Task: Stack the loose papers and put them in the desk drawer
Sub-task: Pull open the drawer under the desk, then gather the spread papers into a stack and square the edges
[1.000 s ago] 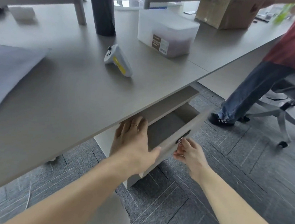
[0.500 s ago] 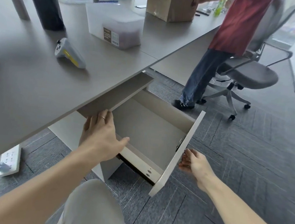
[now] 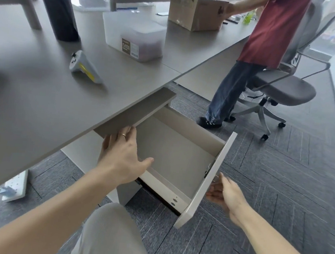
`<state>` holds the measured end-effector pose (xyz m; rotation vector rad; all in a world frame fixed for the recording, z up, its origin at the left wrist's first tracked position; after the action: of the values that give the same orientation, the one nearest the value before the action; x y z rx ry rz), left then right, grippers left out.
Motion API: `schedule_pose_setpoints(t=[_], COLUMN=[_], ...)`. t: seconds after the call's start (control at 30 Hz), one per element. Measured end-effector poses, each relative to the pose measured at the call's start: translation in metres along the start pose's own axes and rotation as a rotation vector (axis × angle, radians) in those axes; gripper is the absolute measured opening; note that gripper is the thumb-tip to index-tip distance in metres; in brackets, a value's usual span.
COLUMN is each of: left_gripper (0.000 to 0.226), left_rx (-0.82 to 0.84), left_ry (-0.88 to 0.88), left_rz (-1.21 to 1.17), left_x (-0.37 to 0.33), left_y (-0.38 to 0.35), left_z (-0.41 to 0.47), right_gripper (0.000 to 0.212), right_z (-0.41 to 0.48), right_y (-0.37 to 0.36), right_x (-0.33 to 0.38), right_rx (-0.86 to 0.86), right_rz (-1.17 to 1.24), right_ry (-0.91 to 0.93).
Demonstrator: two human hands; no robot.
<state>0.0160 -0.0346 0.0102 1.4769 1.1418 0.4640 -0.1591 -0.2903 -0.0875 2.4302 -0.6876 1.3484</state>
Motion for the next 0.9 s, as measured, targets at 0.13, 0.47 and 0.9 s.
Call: schedule_pose_setpoints(t=[0.13, 0.47, 0.9], left_gripper=[0.088, 0.065, 0.096], left_rx=[-0.108, -0.583, -0.390], left_ry=[-0.253, 0.099, 1.063], left_rz=[-0.165, -0.400, -0.374], left_x=[-0.016, 0.177, 0.504], left_y=[0.041, 0.179, 0.127], left_z=[-0.024, -0.118, -0.347], right_gripper=[0.042, 0.044, 0.105], right_z=[-0.025, -0.095, -0.087], right_y=[-0.001, -0.282, -0.591], right_x=[0.060, 0.208, 0.169], right_rx=[-0.294, 0.289, 0.586], right_rz=[-0.347, -0.597, -0.928], right_ry=[0.194, 0.865, 0.441])
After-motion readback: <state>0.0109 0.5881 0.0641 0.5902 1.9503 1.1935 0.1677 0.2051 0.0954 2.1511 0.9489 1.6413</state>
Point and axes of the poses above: each hand's wrist, its own z-axis towards the middle knuckle, its own y-axis out of the back of the hand, x = y × z, the point moved 4 cm from there along z, towards the middle knuckle, and after that the axes turned 13 degrees about x, right-handed, at the moved point
